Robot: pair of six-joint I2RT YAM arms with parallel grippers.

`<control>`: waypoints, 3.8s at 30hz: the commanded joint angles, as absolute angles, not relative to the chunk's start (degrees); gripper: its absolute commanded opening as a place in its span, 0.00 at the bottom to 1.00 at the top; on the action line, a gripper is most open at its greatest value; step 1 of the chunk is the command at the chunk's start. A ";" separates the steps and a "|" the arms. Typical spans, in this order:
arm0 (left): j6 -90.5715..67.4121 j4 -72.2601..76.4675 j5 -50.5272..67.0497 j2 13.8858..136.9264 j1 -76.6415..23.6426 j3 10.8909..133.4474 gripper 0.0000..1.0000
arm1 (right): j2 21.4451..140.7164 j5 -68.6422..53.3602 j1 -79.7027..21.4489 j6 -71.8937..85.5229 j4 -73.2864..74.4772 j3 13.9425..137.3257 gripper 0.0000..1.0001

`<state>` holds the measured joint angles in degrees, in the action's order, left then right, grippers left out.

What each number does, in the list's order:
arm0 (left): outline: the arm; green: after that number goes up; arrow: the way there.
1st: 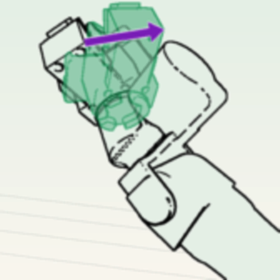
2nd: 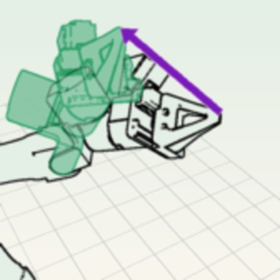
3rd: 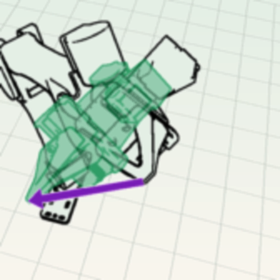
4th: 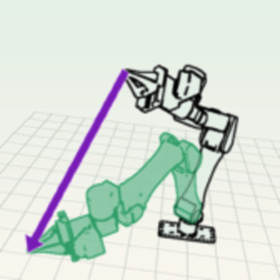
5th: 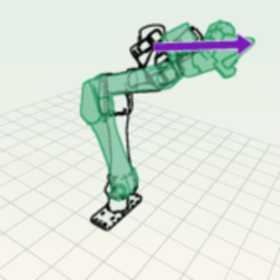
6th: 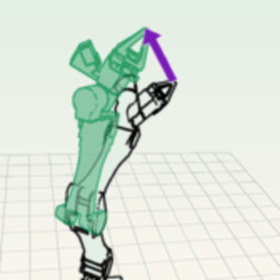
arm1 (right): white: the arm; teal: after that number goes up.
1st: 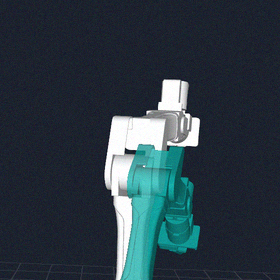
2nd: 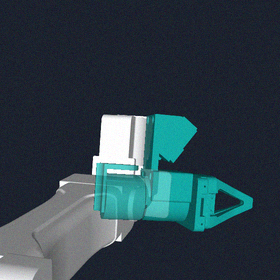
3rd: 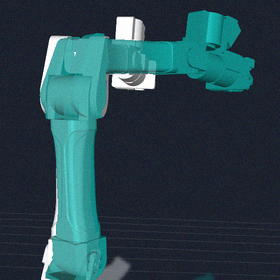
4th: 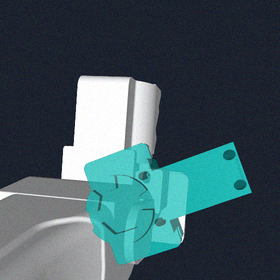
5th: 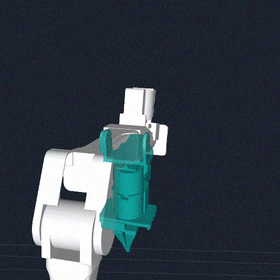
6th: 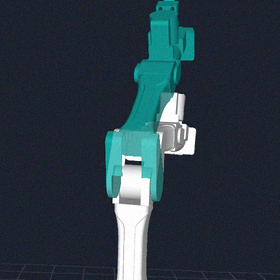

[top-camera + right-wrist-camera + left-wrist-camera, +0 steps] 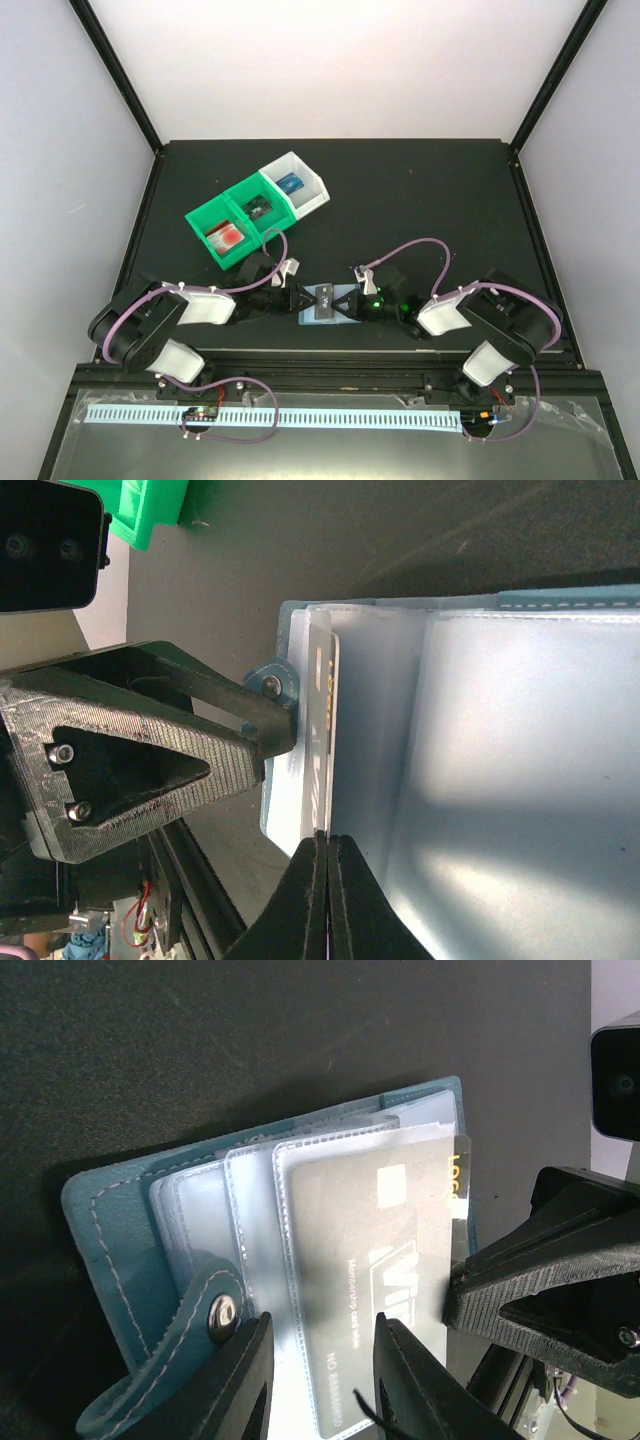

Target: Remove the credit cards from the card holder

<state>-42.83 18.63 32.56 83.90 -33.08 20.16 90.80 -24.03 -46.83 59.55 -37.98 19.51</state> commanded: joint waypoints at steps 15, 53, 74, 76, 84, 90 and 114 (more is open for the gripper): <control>-40.49 14.39 29.45 87.98 -33.28 20.96 0.30 | 91.73 -23.28 -45.06 63.27 -42.59 16.47 0.01; -41.54 11.01 35.21 76.95 -33.46 22.93 0.54 | 65.07 -21.12 -42.89 47.31 -10.49 17.36 0.01; -23.08 -20.01 54.30 52.27 -33.39 35.90 0.61 | 55.86 -56.39 -43.19 43.41 -21.57 15.62 0.01; -22.77 -22.02 55.09 51.63 -33.38 36.47 0.66 | 55.07 -57.22 -43.26 43.18 -21.79 15.85 0.01; -23.17 -21.65 64.18 51.61 -33.44 35.52 0.53 | 53.98 -60.32 -43.48 44.07 -23.12 17.17 0.01; -24.12 -19.50 67.09 50.17 -33.38 34.22 0.39 | 53.98 -61.00 -43.51 45.12 -24.13 17.25 0.01; -22.64 -20.13 66.82 54.54 -33.42 35.42 0.10 | 58.10 -63.59 -44.01 49.05 -29.76 20.10 0.01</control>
<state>-23.18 -20.99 65.91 55.20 -33.12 34.24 58.02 -62.54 -43.72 48.58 -27.90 18.00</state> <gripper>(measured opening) 0.167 0.010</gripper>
